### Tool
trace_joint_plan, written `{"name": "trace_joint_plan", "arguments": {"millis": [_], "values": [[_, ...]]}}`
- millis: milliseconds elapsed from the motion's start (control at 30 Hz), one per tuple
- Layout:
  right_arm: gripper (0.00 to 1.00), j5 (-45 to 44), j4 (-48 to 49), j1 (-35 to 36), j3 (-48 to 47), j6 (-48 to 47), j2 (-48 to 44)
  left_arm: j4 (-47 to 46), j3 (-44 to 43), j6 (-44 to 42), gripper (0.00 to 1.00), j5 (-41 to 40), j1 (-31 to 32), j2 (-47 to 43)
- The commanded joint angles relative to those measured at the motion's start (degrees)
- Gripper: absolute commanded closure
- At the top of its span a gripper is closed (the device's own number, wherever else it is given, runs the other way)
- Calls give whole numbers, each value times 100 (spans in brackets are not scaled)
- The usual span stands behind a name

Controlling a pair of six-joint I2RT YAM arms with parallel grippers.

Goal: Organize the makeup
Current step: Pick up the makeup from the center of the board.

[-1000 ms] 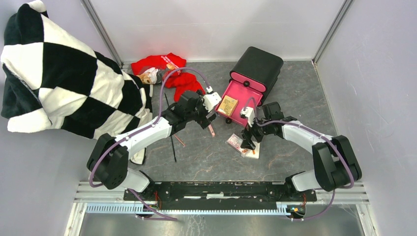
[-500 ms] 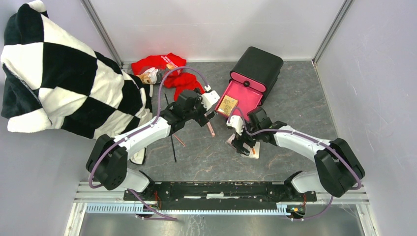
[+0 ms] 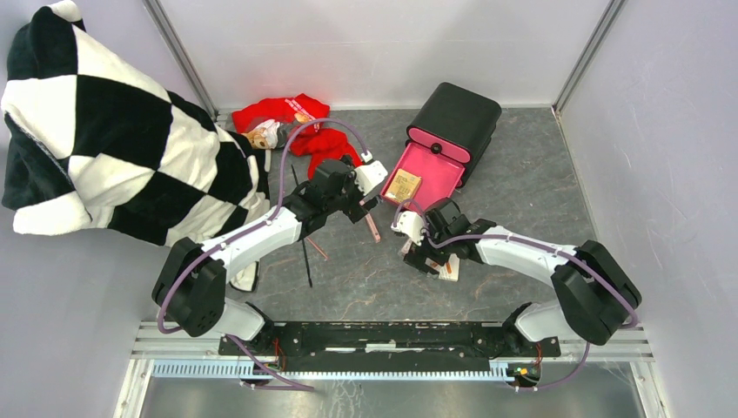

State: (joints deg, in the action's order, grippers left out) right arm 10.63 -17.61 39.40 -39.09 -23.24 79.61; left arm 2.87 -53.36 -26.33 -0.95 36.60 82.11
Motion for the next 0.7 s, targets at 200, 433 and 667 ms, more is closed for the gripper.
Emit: {"name": "trace_joint_plan", "arguments": {"millis": [200, 433, 667], "values": [[2, -283, 10, 27, -129, 158, 343, -263, 36, -286, 0, -132, -39, -13], [14, -88, -42, 15, -284, 36, 410, -269, 80, -255, 0, -126, -61, -40], [28, 159, -178, -58, -546, -99, 337, -439, 85, -70, 0, -125, -199, -213]]}}
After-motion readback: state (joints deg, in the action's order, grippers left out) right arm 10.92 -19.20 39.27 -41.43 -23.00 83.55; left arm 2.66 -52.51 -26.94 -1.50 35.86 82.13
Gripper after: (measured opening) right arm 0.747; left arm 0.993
